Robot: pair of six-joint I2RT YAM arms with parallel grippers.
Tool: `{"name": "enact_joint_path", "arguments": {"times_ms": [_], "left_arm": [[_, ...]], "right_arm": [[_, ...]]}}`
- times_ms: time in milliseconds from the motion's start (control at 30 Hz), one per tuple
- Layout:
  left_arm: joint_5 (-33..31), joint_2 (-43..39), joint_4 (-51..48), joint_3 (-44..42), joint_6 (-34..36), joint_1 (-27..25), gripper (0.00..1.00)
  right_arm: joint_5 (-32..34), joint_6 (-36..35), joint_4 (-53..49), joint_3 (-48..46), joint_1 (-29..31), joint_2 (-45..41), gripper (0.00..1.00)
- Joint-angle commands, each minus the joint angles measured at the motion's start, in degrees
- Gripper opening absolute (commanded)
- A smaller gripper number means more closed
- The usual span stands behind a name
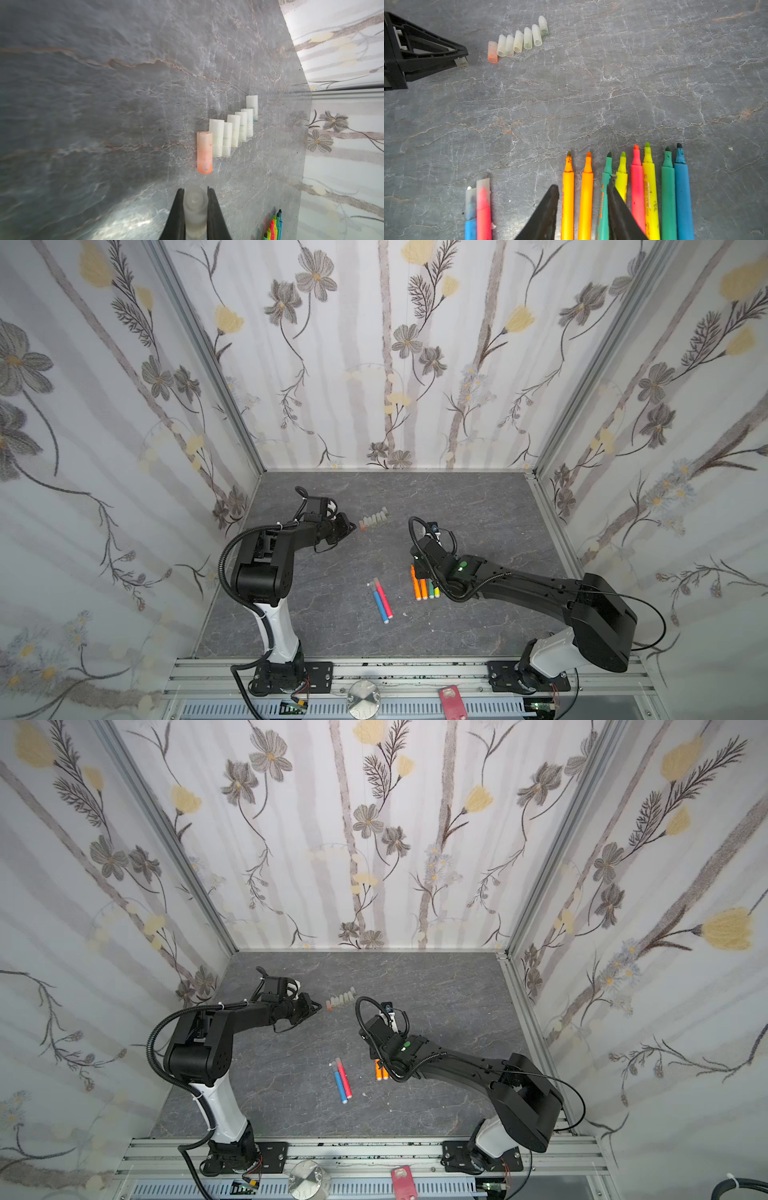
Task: Open the pen caps
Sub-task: 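Set the clear cap at the end of the cap row with the left gripper, then open the left gripper while the right gripper moves toward the capped pink marker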
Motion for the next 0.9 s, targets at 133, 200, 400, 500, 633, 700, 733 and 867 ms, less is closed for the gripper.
{"name": "enact_joint_path", "arguments": {"times_ms": [133, 200, 400, 500, 633, 700, 733, 867], "left_arm": [[-0.1, 2.2, 2.5, 0.7, -0.7, -0.9, 0.00], [-0.3, 2.6, 2.5, 0.9, -0.6, -0.9, 0.00], [-1.0, 3.7, 2.7, 1.6, -0.4, -0.9, 0.10], [-1.4, 4.4, 2.1, 2.4, 0.0, -0.9, 0.14], [-2.4, 4.8, 0.7, 3.6, 0.9, -0.9, 0.18], [-2.6, 4.8, 0.1, 4.2, 1.3, -0.9, 0.19], [-2.9, 4.9, -0.2, 4.4, 1.5, -0.9, 0.20], [-3.6, 4.9, -1.4, 5.3, 2.3, -0.9, 0.23]], "right_arm": [[0.3, 0.3, 1.1, -1.4, -0.1, -0.7, 0.39], [0.3, 0.3, 1.3, -1.6, -0.1, -0.7, 0.39], [-0.7, 0.8, 2.3, -2.6, -0.1, -0.7, 0.39], [-1.0, 0.9, 2.3, -2.8, -0.1, -0.6, 0.39], [-1.0, 0.9, 2.1, -3.2, -0.1, -0.7, 0.39], [-1.3, 0.9, 2.1, -3.3, -0.1, -0.7, 0.39], [-1.5, 0.9, 2.1, -3.3, -0.1, -0.7, 0.39], [-1.8, 1.0, 2.4, -3.6, -0.1, -0.7, 0.39]]}}
